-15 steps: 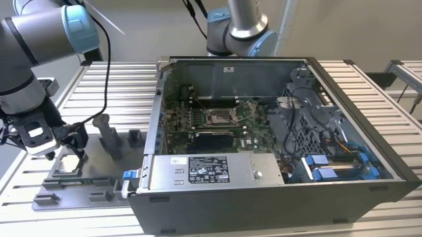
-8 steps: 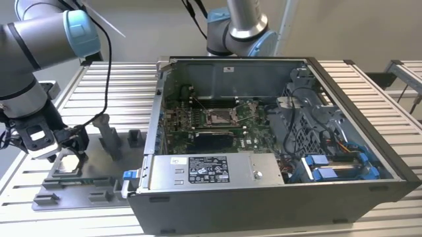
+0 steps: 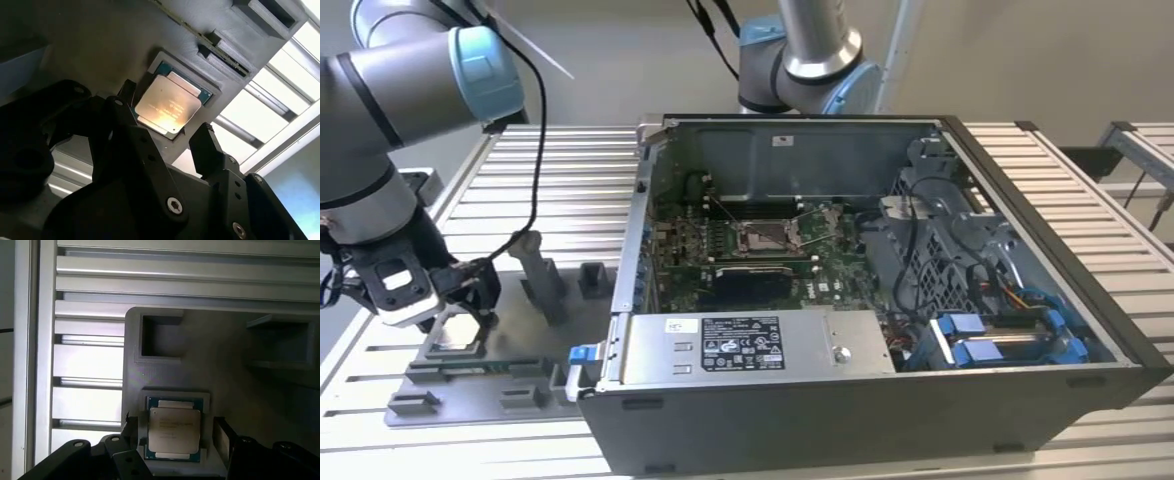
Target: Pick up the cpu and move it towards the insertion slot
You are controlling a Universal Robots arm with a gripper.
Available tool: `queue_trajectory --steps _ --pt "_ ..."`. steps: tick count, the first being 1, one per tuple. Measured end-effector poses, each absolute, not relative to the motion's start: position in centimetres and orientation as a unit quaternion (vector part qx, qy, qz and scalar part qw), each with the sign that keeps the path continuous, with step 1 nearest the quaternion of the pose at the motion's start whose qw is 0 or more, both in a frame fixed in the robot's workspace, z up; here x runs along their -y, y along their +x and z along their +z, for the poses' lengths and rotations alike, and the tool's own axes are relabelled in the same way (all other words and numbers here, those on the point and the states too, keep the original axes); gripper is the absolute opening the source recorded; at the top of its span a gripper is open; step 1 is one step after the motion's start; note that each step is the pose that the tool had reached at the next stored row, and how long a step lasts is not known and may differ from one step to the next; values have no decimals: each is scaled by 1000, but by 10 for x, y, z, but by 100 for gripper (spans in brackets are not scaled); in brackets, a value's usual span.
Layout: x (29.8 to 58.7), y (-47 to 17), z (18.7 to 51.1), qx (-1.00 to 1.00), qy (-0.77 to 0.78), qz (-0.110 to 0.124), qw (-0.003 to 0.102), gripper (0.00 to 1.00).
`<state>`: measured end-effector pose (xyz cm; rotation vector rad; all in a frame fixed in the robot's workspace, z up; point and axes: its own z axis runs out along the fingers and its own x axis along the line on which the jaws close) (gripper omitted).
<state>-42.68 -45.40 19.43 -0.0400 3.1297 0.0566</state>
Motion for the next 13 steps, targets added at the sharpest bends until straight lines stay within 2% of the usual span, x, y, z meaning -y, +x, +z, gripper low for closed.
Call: queue_trajectory --steps 13 --pt "456 -428 186 -1000 -13 18 6 100"
